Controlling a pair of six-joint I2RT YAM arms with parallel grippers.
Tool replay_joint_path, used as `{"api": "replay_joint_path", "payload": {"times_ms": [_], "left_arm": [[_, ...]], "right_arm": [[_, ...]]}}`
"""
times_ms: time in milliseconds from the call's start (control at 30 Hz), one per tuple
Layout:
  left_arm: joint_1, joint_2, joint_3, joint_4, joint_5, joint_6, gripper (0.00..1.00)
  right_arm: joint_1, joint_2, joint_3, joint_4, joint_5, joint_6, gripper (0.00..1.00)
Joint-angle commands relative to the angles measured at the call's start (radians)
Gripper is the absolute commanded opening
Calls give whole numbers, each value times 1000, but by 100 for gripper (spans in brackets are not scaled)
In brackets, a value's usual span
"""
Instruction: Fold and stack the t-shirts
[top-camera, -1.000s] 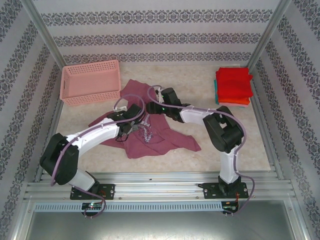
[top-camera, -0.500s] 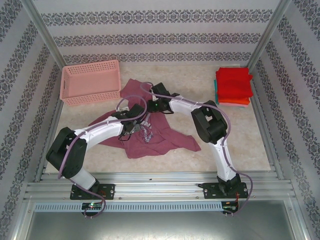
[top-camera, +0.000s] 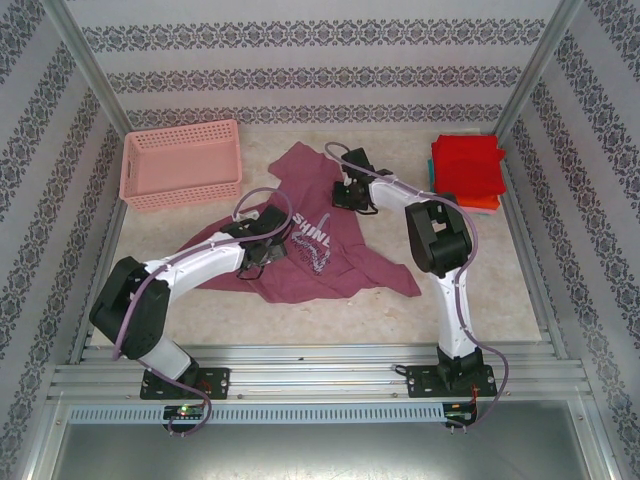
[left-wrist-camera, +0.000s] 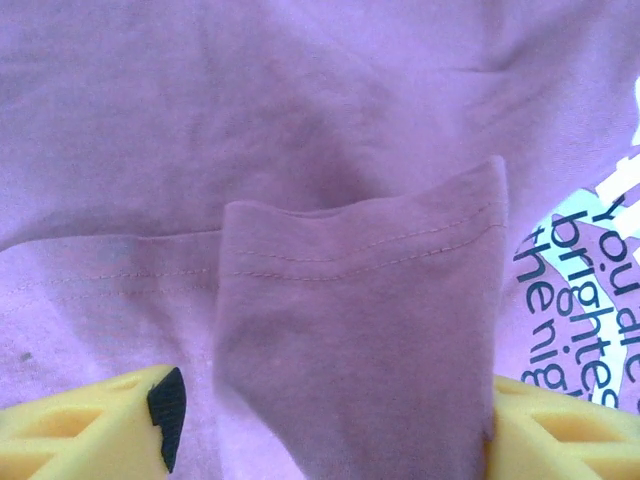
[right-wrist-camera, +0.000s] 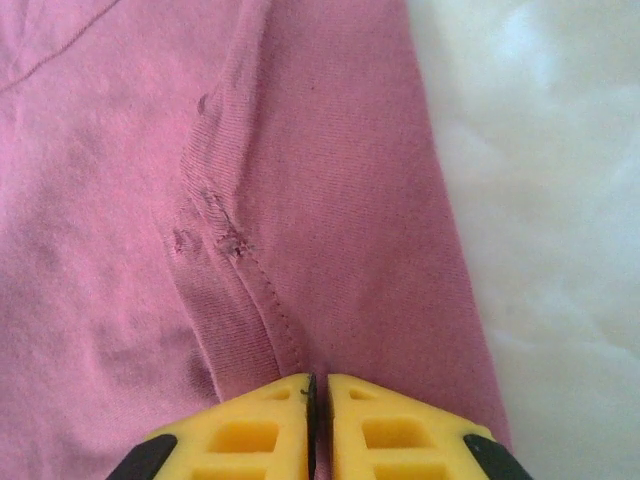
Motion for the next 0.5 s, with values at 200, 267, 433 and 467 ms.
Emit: {"api": "replay_joint_path", "payload": {"times_ms": [200,267,433,467], "left_arm": [[24,18,34,49,31,1,51],[28,37,53,53,39,4,41],[28,31,77,42,17,14,0],[28,15,70,40,7,15,0]], "right_arm": [[-4,15,-21,-74,26,7,13],[-4,14,-28,-69,25,7,13],[-9,12,-22,-69,38,-1,12],[-10,16,-7,-79,40,-5,12]]}}
